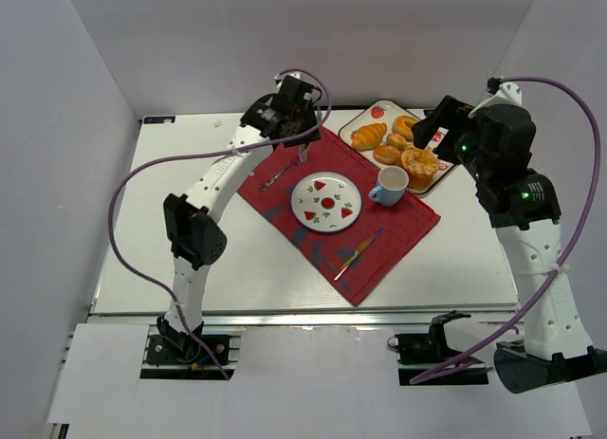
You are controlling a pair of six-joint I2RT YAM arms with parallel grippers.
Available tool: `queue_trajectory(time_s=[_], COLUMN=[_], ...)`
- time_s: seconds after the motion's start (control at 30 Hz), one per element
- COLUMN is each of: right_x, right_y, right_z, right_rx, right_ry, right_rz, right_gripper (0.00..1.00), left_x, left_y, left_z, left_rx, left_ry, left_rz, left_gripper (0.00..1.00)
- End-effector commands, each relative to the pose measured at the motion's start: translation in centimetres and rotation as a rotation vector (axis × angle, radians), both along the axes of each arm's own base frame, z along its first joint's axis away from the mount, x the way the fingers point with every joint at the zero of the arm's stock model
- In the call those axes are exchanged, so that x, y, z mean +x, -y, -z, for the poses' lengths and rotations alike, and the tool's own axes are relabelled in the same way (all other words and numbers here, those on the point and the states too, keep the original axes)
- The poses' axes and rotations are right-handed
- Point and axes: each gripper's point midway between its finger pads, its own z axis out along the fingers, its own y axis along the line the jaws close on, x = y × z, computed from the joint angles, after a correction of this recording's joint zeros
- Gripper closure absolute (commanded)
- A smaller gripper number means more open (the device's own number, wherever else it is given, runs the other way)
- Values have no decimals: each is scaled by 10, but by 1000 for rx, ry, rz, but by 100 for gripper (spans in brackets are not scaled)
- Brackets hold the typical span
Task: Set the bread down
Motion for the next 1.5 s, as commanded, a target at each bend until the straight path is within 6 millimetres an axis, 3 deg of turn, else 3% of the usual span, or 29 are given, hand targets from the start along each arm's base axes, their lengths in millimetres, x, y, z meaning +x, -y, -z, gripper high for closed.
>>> queue_trajectory(time_s=[0.0,0.07,0.17,0.23,0.4,0.63,0.9,1.47], right_x=[-1,-2,-3,-2,1,6,11,17], right_y=[10,15,23,28,38,48,49,44], right_z=[-13,-20,-18,-15,-24,-34,-13,19], right_rx=[2,-13,-52,-79,-147,-193,-199,-201], right_ry=[73,100,86,62,65,80,42,-12], right_rz=[59,73,102,128,154,204,217,199], right_gripper=[11,11,11,11,11,11,11,11], left_x=[21,32,47,50,50,54,52,61], left_y=[30,38,53,68,86,88,79,92], left_z=[-27,-13,-9,-18,-3,36,84,131], left_rx=[-33,6,28,4,26,150,253,246], left_ry=[173,197,258,313,344,338,266,221], left_rz=[155,213,299,375,524,644,705,734], left_gripper=[46,46,47,47,47,43,43,36])
